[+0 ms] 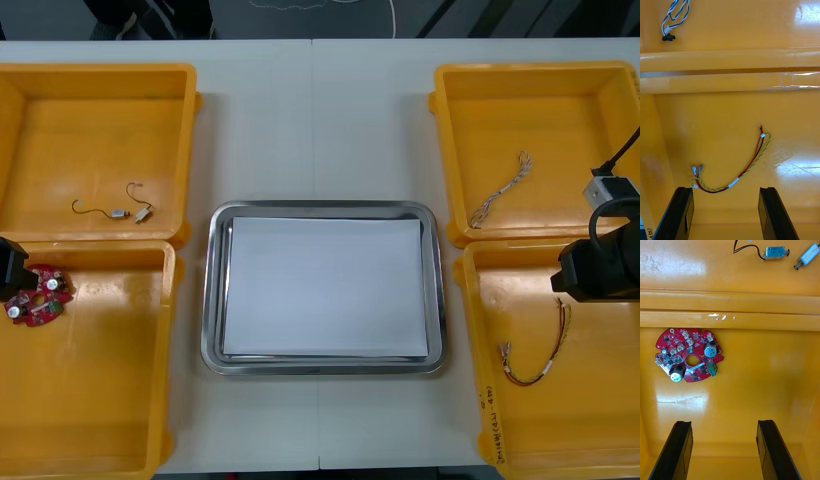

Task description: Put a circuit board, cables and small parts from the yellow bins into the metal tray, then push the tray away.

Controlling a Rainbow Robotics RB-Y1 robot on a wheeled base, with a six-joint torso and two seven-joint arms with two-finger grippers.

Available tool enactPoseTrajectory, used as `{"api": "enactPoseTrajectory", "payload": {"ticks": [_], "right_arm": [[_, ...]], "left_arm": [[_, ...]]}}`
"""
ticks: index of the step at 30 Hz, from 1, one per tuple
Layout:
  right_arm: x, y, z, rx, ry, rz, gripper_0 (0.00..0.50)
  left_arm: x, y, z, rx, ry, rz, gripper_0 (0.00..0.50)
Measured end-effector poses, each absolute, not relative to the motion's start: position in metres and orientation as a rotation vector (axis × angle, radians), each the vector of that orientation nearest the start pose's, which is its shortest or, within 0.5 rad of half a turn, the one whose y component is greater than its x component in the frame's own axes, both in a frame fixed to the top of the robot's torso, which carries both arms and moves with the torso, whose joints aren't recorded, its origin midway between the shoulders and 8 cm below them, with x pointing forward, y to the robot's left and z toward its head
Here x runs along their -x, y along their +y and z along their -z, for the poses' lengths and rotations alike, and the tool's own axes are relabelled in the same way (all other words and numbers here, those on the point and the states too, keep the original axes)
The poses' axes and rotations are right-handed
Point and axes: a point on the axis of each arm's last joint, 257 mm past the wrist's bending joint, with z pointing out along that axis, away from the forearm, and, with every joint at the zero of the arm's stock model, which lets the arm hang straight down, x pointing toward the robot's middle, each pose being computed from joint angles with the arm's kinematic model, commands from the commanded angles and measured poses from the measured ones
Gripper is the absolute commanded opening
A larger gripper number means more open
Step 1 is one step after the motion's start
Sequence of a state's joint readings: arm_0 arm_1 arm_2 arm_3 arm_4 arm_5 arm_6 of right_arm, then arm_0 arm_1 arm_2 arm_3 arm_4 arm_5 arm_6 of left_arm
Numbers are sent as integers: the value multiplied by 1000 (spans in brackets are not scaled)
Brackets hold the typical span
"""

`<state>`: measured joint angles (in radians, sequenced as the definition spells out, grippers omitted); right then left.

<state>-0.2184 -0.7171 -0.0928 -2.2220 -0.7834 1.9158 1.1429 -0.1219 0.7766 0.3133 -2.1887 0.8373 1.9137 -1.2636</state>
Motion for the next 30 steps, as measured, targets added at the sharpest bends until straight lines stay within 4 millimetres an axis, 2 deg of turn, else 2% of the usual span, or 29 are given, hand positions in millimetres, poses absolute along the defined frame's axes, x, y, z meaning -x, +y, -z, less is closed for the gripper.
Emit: {"api": "enactPoseTrajectory", "payload": {"ticks": [30], "right_arm": [[-374,-306,197,33,2739,-33,500]], "left_arm": [[-362,380,179,63,2717,-25,500]]}}
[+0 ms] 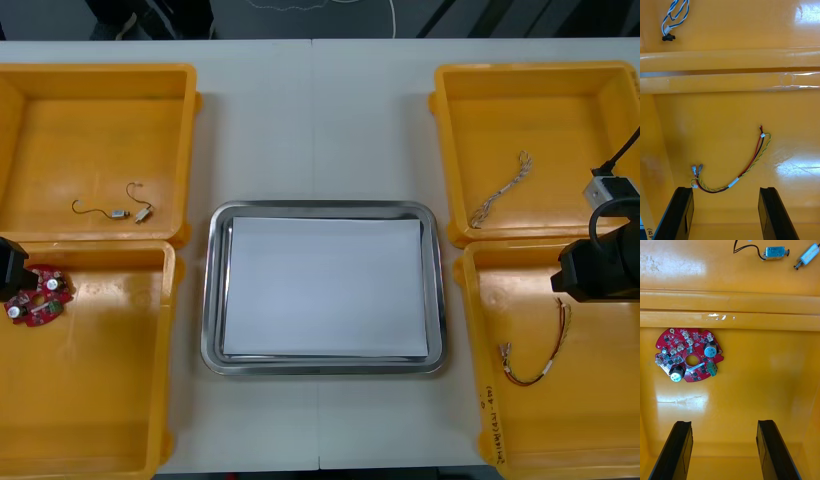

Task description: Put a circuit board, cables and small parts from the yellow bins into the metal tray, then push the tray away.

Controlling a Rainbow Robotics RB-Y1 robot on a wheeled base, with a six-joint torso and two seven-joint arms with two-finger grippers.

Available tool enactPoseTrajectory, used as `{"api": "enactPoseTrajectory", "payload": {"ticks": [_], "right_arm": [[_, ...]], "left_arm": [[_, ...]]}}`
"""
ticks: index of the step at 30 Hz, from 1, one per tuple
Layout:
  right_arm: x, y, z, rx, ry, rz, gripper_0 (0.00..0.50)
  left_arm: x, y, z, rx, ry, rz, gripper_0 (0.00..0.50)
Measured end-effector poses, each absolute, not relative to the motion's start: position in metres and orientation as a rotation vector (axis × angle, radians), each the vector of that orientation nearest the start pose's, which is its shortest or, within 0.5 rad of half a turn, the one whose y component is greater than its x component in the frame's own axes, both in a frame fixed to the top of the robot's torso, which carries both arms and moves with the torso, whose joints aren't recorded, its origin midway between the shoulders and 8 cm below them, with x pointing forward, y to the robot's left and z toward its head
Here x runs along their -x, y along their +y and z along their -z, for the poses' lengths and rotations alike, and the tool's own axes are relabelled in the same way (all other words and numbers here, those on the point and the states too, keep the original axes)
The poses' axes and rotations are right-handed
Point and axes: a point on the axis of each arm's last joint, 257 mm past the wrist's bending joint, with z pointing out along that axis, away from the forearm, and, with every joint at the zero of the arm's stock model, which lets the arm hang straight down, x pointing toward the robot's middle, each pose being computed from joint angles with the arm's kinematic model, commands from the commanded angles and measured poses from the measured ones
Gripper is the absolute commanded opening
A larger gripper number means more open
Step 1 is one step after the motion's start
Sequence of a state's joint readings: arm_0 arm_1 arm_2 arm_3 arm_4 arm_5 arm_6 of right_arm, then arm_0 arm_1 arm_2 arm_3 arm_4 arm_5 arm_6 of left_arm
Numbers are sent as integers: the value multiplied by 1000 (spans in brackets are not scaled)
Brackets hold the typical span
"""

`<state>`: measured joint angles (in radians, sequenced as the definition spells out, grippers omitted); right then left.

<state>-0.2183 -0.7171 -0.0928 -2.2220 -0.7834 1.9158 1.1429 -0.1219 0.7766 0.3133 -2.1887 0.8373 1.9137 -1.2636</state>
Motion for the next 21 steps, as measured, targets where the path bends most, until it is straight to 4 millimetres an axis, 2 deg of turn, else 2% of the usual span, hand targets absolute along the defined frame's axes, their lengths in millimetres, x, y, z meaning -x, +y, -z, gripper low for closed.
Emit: {"api": "enactPoseTrajectory", "payload": {"ticks": [21], "right_arm": [[-374,-306,197,33,2739,-33,500]], "left_arm": [[-362,380,179,63,2717,-25,500]]}}
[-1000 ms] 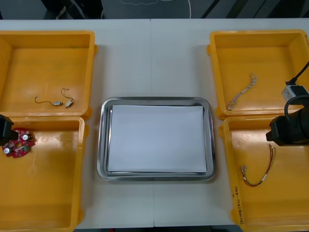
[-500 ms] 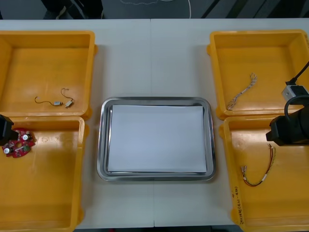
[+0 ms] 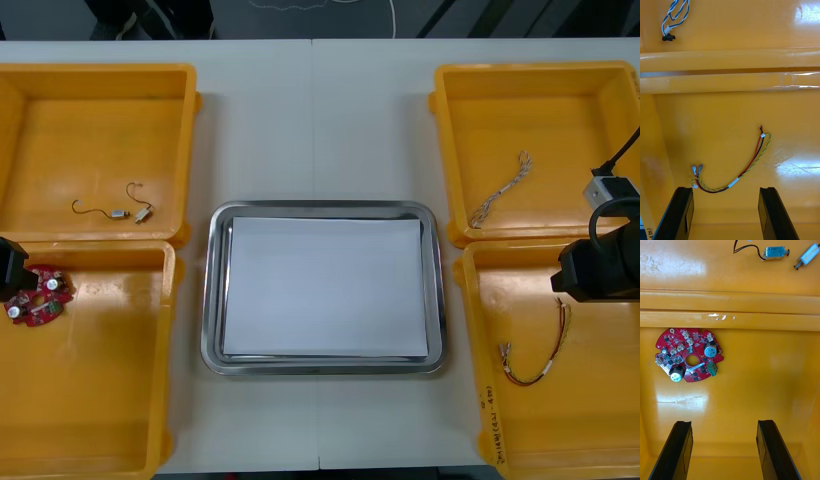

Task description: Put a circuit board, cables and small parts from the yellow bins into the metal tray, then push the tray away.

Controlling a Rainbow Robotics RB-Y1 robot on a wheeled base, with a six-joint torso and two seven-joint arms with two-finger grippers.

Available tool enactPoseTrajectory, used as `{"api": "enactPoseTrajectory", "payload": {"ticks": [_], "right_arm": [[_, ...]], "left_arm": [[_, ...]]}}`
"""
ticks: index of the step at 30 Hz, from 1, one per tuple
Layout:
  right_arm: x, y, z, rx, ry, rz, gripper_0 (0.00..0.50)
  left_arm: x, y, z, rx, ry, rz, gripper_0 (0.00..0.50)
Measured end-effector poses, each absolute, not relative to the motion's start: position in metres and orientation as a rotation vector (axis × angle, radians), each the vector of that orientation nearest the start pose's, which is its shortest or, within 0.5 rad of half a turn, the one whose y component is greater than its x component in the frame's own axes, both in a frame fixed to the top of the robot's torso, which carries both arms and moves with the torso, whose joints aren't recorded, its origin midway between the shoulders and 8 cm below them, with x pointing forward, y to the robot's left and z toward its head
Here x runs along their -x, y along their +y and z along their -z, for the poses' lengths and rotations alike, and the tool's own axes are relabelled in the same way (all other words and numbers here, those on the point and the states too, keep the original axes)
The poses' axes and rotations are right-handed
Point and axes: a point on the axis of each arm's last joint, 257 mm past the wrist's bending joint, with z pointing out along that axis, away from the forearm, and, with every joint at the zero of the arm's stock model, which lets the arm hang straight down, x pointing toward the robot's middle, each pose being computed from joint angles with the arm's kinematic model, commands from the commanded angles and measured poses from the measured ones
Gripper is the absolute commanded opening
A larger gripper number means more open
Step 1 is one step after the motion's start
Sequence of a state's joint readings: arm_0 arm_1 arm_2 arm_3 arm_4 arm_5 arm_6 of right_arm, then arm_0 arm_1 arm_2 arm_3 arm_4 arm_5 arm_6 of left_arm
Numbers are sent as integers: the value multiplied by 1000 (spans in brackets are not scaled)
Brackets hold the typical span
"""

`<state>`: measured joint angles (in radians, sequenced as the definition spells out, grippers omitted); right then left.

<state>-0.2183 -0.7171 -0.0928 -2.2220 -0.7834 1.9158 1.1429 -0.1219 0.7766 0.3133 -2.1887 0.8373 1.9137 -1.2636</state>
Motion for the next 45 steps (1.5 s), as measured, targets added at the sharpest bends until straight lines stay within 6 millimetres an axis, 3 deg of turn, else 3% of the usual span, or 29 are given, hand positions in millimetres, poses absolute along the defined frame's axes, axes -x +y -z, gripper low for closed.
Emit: {"api": "enactPoseTrajectory", "payload": {"ticks": [36,45], "right_arm": [[-374,-306,197,33,2739,-33,500],[-358,-317,219,-8,2811,-35,500]], "left_arm": [[-362,380,179,63,2717,-25,500],[-361,381,180,64,2718,-25,500]]}}
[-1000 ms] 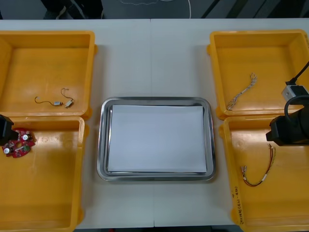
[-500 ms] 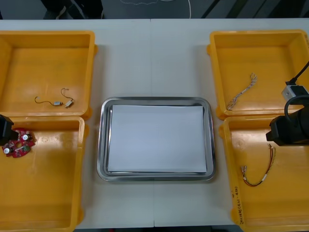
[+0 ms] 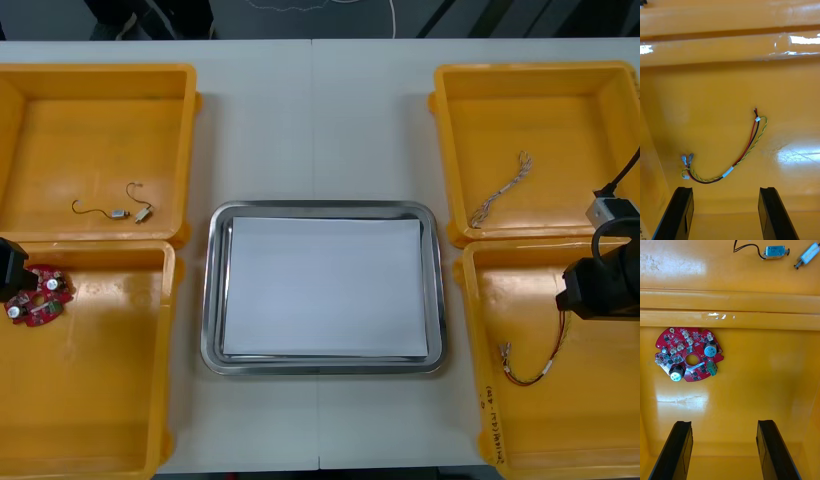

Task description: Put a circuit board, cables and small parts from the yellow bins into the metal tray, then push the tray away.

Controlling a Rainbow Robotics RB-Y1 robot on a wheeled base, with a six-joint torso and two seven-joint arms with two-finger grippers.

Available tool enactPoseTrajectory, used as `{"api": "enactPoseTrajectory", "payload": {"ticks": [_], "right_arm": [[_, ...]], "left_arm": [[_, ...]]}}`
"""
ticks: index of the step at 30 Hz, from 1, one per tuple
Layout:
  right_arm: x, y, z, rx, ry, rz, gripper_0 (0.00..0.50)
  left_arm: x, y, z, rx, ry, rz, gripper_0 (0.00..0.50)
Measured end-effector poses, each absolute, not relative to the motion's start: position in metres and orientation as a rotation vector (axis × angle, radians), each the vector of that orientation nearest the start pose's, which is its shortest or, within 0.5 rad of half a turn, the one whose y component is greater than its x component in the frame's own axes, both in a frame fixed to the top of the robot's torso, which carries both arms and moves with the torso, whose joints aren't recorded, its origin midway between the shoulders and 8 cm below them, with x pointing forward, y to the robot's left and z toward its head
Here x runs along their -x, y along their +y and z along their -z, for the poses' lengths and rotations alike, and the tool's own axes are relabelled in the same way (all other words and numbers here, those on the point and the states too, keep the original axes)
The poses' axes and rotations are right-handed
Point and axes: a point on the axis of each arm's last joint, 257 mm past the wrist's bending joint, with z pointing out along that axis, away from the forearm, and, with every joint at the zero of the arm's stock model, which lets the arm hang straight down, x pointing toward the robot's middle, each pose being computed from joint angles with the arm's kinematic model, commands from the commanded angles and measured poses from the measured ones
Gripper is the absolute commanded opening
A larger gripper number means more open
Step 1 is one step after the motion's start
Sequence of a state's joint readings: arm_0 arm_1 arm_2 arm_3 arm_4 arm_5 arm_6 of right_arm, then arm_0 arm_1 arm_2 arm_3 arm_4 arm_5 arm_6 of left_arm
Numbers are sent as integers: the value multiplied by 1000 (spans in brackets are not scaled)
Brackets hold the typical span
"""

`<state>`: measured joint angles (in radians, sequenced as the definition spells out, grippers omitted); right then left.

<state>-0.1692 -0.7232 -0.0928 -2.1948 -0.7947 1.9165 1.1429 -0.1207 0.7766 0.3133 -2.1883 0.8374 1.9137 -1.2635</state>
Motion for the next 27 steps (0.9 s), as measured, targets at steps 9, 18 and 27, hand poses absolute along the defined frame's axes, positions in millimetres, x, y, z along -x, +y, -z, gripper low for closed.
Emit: {"api": "enactPoseTrajectory", "payload": {"ticks": [9,18,27], "right_arm": [[-354,-313,220,-103,2828,-87,500],[-343,-312,230,-453,2842,-158,500],[-322,-320,253,-709,2850,-180,500]], "left_arm": [[-359,392,193,130,2763,-9,500],[-367,407,206,219,2768,3,500],[-388,407,207,251,2681,-5,500]]}}
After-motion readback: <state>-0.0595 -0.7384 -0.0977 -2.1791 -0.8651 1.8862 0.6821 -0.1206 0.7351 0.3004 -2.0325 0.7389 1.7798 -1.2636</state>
